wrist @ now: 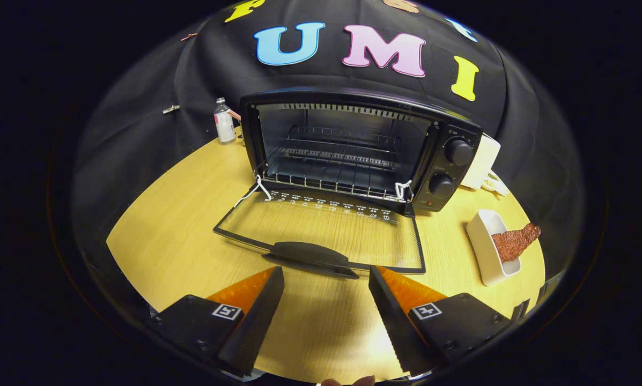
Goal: Open the toaster oven, put the food inside, and close the toaster oven door.
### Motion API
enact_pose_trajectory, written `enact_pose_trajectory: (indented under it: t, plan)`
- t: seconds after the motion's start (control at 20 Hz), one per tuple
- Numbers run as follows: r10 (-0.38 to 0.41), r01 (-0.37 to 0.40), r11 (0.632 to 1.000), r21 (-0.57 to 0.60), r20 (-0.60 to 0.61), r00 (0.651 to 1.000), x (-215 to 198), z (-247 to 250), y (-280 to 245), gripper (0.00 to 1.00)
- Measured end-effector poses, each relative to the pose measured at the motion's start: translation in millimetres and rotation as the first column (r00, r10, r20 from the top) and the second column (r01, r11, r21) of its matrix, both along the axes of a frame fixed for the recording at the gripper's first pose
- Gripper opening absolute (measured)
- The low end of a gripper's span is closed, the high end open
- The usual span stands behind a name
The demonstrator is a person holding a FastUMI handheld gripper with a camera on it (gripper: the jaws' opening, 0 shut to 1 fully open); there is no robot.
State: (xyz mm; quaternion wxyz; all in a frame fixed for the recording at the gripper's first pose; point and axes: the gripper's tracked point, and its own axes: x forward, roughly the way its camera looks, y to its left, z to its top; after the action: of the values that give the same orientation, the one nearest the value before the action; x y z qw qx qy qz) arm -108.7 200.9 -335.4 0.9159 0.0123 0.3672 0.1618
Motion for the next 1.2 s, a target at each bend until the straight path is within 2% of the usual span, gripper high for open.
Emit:
enact_pose_trajectory:
  t: [0.3,0.4,0.45,0.65,0.9,1.2]
  plan:
    - [0.023,-0.031,0.998,0.057,0.125,0.992,17.6,65.2,-44.3,0.98]
    - [0.055,-0.072,0.990,0.121,0.140,0.989,19.3,82.7,-53.3,0.98]
    - [0.044,-0.064,0.987,0.150,0.139,0.989,20.8,88.4,-63.5,0.98]
    - [-0.050,0.028,0.978,0.208,0.099,0.994,30.4,90.4,-121.6,0.98]
    - [-0.186,0.172,0.962,0.213,0.048,0.981,40.8,72.9,-212.8,0.99]
    - [-0.330,0.332,0.907,0.258,-0.054,0.943,59.3,32.2,-291.1,0.99]
